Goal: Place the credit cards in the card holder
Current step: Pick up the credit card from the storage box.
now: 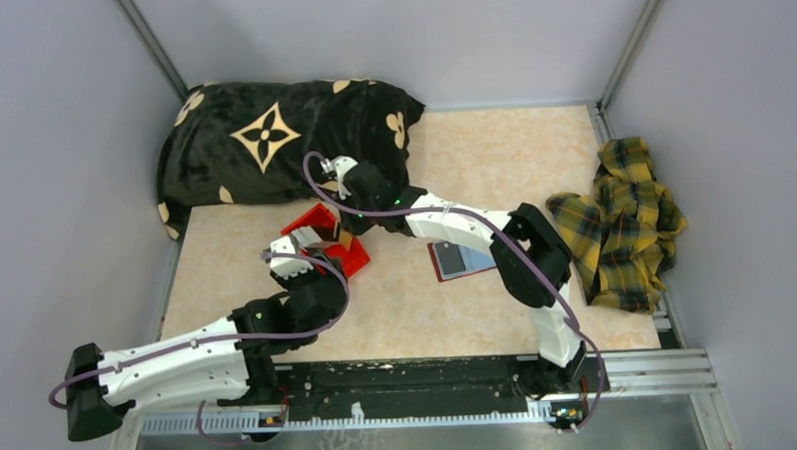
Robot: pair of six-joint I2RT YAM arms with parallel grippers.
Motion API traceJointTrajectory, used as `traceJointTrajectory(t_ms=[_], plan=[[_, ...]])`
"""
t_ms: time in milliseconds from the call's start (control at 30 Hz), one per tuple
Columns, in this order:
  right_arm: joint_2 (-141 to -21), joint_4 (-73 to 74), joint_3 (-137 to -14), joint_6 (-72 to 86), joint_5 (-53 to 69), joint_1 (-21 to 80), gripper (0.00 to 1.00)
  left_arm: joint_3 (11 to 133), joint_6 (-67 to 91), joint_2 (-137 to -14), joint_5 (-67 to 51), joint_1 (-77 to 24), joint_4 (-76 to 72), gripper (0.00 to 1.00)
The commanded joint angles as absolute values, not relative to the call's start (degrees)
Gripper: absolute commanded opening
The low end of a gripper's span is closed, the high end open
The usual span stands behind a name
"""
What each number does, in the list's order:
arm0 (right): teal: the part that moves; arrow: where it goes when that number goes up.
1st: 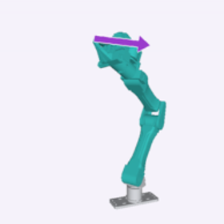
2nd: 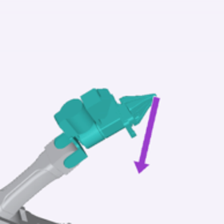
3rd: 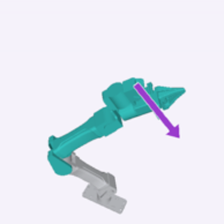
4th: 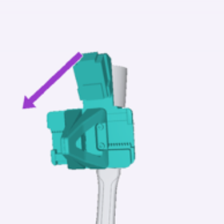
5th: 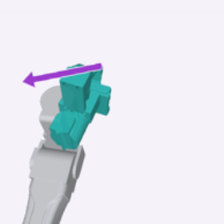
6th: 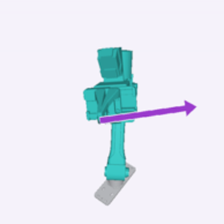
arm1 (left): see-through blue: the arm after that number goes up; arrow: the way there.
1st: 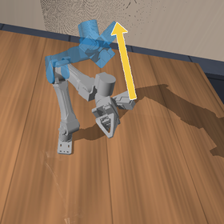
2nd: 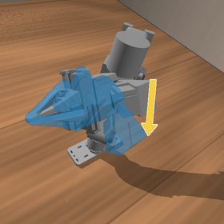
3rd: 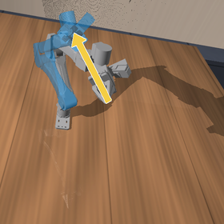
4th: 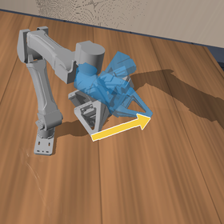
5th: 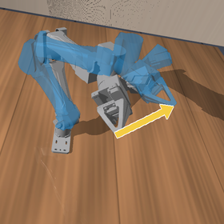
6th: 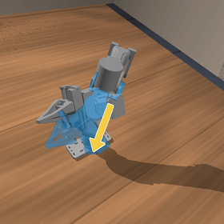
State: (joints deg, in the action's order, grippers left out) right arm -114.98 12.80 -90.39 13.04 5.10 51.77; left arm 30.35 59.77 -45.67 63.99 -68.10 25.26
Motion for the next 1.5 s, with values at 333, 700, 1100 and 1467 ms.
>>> traceJointTrajectory(t_ms=[333,700,1100,1467], plan=[[-91.11,-6.22,-70.65,9.39,1.85,52.89,0.00,39.88,66.56,-47.58,55.18,-64.89,25.79,0.70],[-69.50,-13.60,-51.21,4.77,-8.61,57.96,0.00,47.74,74.95,-49.06,44.64,-62.16,25.27,0.73],[-52.76,-17.12,-38.30,-8.70,-30.99,74.13,0.00,51.86,80.49,-55.19,21.99,-54.97,19.63,0.74],[-53.90,-27.16,-34.16,-23.39,-46.26,85.57,0.00,51.68,81.33,-55.29,9.95,-52.62,17.05,0.73]])
